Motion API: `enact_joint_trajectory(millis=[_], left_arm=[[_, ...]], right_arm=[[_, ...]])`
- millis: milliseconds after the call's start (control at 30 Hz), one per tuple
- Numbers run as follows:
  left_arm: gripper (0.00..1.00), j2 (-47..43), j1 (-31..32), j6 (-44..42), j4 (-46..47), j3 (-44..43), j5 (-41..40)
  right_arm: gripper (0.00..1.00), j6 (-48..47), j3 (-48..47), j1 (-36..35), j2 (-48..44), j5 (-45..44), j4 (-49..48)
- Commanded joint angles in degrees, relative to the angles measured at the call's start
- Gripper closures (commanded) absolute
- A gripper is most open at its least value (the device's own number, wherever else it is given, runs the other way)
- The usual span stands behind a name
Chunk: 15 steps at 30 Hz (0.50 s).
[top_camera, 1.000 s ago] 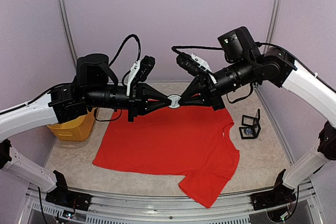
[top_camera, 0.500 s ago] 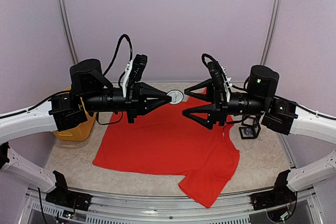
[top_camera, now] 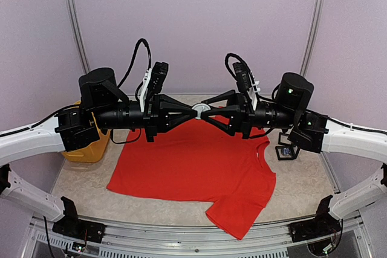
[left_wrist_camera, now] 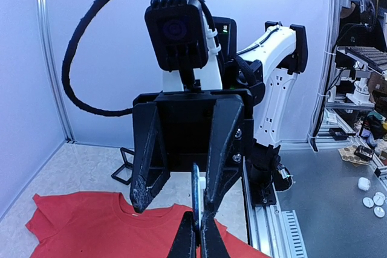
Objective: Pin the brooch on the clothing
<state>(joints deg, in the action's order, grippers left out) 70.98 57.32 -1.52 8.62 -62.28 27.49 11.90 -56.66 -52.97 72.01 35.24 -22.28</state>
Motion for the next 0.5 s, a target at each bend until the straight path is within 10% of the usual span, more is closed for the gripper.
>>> enact_joint_trajectory(millis=[0, 467], left_arm=[[1.0, -1.28, 0.59, -0.8, 1.38, 0.59, 1.21], [1.0, -1.41, 2.18, -3.28, 0.63, 0.62, 2.57]], right_arm=[[0.63, 0.68, -1.89, 0.37, -0.18, -0.98, -0.67], [0.64, -0.07, -6.8, 0.5, 1.55, -12.18, 9.54]])
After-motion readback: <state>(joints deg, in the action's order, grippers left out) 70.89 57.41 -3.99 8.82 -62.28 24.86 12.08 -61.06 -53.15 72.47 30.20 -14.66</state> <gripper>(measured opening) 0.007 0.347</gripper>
